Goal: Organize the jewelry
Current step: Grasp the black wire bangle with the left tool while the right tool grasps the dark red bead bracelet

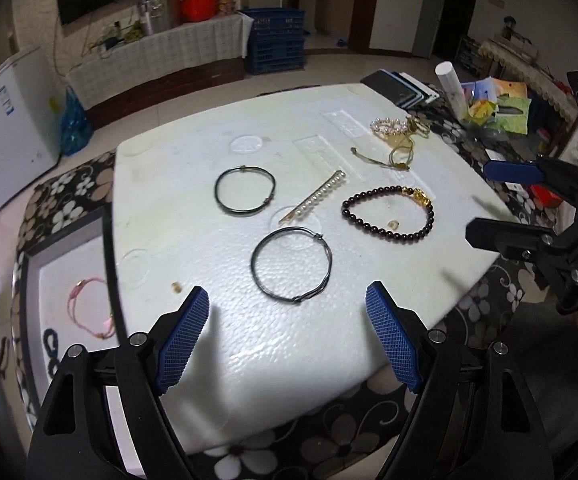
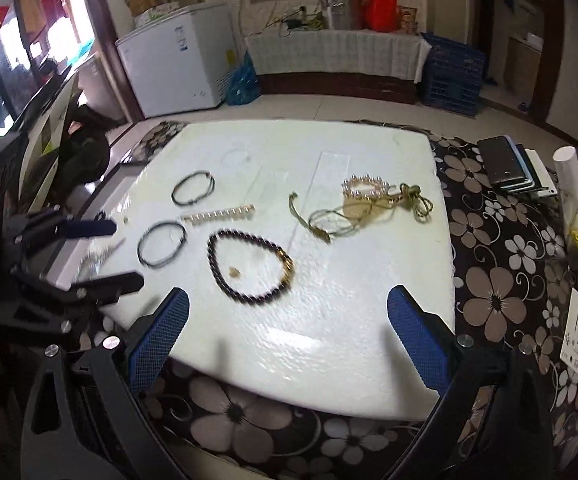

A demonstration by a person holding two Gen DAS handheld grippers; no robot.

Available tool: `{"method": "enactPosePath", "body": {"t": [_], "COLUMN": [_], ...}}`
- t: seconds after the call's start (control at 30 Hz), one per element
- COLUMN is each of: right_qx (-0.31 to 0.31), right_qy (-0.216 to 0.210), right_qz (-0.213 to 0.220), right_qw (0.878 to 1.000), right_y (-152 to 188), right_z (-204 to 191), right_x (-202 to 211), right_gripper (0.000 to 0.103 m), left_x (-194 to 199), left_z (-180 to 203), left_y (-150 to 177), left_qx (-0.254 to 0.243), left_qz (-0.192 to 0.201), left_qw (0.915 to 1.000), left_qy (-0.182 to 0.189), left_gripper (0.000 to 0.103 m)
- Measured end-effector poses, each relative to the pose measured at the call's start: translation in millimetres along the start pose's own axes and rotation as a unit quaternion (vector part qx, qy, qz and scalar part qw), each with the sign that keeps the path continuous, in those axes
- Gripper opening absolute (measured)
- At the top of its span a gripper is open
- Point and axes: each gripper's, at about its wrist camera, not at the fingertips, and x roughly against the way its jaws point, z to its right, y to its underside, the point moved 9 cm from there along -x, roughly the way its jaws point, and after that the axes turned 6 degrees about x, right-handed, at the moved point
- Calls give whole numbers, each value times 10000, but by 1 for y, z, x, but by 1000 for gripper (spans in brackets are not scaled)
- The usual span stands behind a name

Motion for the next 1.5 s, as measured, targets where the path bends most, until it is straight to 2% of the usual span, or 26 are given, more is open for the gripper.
{"method": "enactPosePath", "body": {"t": [0.17,0.43,0.53,0.6,0.8,1.03,1.2,1.4,1.43,1.5], "right_qx": [-16,-34,-45,-25,77,7,14,188,263,439], "right_qy": [-159,-212,-230,-254,-215,-141,-12,221,202,298], "right_qz": [-216,-246,-227,-216,-216,-190,-176,-200,-203,-205], "right_qw": [9996,9995,9995,9994,9995,9997,9998,9994,9992,9984], "right_y": [10,5,2,-1,-3,-7,-10,-11,-10,-10], "right_z": [2,4,4,2,-6,-5,-4,-7,-11,-16], "right_x": [-9,-18,-19,-20,-22,-25,-27,-29,-30,-30], "right_gripper": [98,76,71,66,66,63,54,33,25,19], "left_x": [-12,-17,-17,-17,-14,-14,-14,-13,-14,-13], "left_z": [4,8,7,6,-2,-1,0,0,0,0], "left_y": [-3,-6,-7,-8,-11,-11,-11,-10,-10,-10], "left_qx": [-31,-110,-177,-212,-139,-205,-205,-222,-216,-213], "left_qz": [-74,35,97,129,199,228,223,223,220,222], "left_qw": [10000,9999,9997,9995,9995,9993,9993,9992,9992,9993], "left_qy": [-10,-49,-117,-172,-217,-221,-225,-237,-234,-230], "left_gripper": [83,82,77,69,54,49,49,49,49,49]}}
